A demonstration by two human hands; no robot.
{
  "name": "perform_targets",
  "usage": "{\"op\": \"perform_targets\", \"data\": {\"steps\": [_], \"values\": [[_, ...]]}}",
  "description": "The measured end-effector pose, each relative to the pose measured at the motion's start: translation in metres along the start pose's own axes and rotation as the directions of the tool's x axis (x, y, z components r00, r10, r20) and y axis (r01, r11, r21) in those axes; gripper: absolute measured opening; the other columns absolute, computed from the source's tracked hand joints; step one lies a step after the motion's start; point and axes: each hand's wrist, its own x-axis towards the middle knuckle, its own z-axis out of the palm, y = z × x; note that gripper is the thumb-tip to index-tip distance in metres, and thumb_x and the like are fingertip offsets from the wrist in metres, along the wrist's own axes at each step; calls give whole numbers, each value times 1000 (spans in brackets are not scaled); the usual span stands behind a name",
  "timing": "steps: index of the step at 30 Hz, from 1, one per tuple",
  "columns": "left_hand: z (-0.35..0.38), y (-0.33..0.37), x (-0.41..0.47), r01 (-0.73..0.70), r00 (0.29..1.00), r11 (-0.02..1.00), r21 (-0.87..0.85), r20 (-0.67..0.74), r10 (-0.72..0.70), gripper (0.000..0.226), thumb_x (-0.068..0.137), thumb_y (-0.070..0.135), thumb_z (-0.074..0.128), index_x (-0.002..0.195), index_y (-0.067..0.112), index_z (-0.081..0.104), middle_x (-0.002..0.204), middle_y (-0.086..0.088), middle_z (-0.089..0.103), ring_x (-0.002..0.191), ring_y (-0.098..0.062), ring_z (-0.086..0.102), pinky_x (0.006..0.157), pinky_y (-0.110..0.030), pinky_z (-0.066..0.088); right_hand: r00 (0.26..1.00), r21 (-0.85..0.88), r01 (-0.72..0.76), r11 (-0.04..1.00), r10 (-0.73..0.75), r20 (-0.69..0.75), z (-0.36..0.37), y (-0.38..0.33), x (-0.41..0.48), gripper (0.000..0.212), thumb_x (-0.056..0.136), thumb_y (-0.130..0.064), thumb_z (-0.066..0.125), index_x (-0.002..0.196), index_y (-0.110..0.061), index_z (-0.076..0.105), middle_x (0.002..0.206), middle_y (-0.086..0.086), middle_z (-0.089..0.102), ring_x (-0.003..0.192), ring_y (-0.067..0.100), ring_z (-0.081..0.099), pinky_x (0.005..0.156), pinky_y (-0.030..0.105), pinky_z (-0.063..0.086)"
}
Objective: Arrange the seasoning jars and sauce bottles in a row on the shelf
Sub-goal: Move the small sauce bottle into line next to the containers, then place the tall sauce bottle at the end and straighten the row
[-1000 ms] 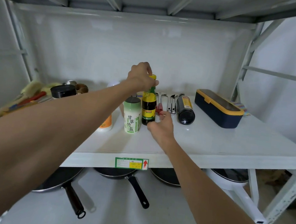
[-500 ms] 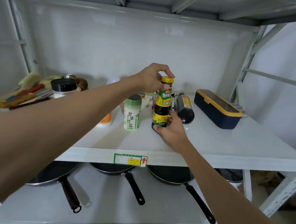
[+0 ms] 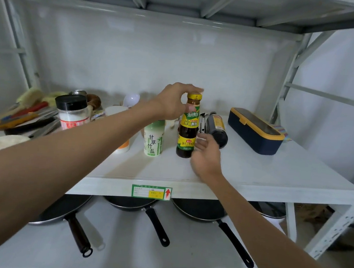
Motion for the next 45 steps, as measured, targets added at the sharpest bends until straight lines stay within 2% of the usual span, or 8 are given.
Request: {"op": "perform_targets", "data": {"steps": [3,6,10,15,23,30,38,45], "values": [[8,11,-29,-76,985,997,15,-155,78,63,92,8,59,148,22,35,153,-2,35,140,-16,29,110,-18,17,953,-20,34,999,-38,-299,-15,-8,6,35,79,18,48,103,-5,58,107,11,60,88,18,58,76,22,50],[42,19,-73,-244,921,970,-1,-313,232,39,91,5,53,129,15,54,129,-1,57,112,-12,50,102,-29,39,905,-231,-14,973,-85,-416,-41,-27,30,20,84,6,52,101,2,60,102,13,62,89,22,56,69,24,45],[89,11,-123,-243,968,970,-21,-75,241,29,95,19,52,123,23,57,128,8,57,121,-4,47,106,-23,36,961,-466,-189,864,65,-270,-59,-37,76,16,87,-13,52,74,-6,48,69,10,44,64,25,44,45,31,28],[106,-5,-122,-262,961,964,39,100,257,36,96,29,50,132,27,53,138,13,50,127,3,34,95,7,10,981,-706,-183,684,177,-83,-54,-50,104,29,94,-35,49,98,-6,48,80,8,46,66,18,44,51,28,30],[116,-27,-106,-83,980,995,-63,174,93,45,93,41,55,135,30,44,138,16,43,127,-1,36,100,-11,25,953,-736,-199,647,303,9,-42,-26,125,93,85,-63,56,149,-2,28,151,18,39,135,35,42,106,41,39],[117,-33,-101,-108,974,993,-39,195,114,46,92,43,55,134,24,49,133,13,49,123,-3,41,104,-15,29,940,-577,-331,746,317,-129,-41,-6,130,73,78,-34,73,133,3,44,121,17,56,111,33,57,83,37,48],[116,-33,-100,-82,976,996,-42,198,89,46,90,46,56,131,25,53,131,12,52,120,-4,44,102,-17,33,962,-451,-272,850,223,-160,-49,1,110,58,78,-35,72,120,-1,50,106,14,59,91,28,57,78,36,50],[114,-30,-101,-37,977,998,-55,209,48,43,89,46,59,126,25,56,127,12,53,117,-5,47,97,-16,33,968,-470,-116,875,-7,-252,-54,6,69,66,88,-42,64,132,2,40,127,19,46,117,33,48,97,39,40]]}}
